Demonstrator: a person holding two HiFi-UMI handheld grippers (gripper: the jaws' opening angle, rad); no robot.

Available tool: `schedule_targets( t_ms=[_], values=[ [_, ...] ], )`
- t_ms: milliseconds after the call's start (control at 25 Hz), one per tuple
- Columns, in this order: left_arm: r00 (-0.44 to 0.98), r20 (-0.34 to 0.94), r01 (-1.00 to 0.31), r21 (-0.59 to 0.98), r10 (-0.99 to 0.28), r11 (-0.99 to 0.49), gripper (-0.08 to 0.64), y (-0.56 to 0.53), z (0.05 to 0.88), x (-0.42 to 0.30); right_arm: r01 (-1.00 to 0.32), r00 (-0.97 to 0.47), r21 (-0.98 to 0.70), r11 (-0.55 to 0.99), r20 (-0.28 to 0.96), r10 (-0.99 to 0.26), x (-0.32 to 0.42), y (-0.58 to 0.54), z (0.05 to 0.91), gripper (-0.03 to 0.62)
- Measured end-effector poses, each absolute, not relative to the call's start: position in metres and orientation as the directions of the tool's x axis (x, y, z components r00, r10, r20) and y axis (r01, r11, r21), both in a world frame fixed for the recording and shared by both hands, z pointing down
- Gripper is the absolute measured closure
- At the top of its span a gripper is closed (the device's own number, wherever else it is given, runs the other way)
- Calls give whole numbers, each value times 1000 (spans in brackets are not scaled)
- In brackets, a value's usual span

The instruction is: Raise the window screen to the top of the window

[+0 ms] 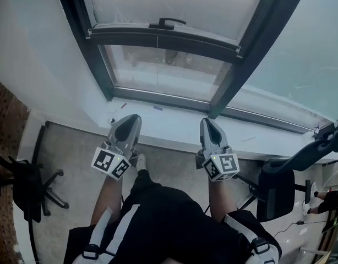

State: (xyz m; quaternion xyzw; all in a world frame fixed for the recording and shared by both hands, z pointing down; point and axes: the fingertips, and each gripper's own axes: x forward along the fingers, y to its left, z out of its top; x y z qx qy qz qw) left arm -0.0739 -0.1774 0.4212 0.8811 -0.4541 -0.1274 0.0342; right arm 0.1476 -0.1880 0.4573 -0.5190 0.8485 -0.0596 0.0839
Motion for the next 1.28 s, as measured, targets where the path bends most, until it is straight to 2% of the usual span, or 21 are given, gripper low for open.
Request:
schedule_targets(
  t_ms=[320, 400, 720, 920, 1000, 1120, 1160, 1280],
  values=[
    [637, -203, -739, 111, -744, -664, 540, -295, 408, -97, -905, -398, -144, 401, -50, -916, 90, -278, 450, 586],
    [647, -191, -738, 91, -739, -669, 540, -321, 407, -107, -908, -393, -139, 395, -42, -919, 74, -304, 445, 554],
    [687, -44, -716, -210, -725, -666, 531, -408, 421, -121, -928, -373, -10, 373, 1, -928, 39, -389, 432, 554],
    [652, 125, -716, -223, -748, -662, 532, -444, 448, -115, -936, -350, -36, 349, 23, -936, 37, -413, 440, 554],
    [650, 171, -699, -246, -740, -671, 539, -453, 451, -110, -923, -382, 15, 384, 55, -922, 31, -421, 441, 545],
    [651, 176, -681, -296, -739, -670, 546, -468, 440, -98, -879, -446, 142, 456, 95, -890, 24, -438, 440, 530],
    [649, 167, -667, -343, -742, -661, 554, -476, 436, -94, -862, -460, 185, 472, 109, -881, 23, -446, 440, 511],
    [642, 154, -602, -505, -751, -618, 555, -498, 430, -78, -821, -466, 297, 488, 147, -873, 20, -467, 440, 511]
  ],
)
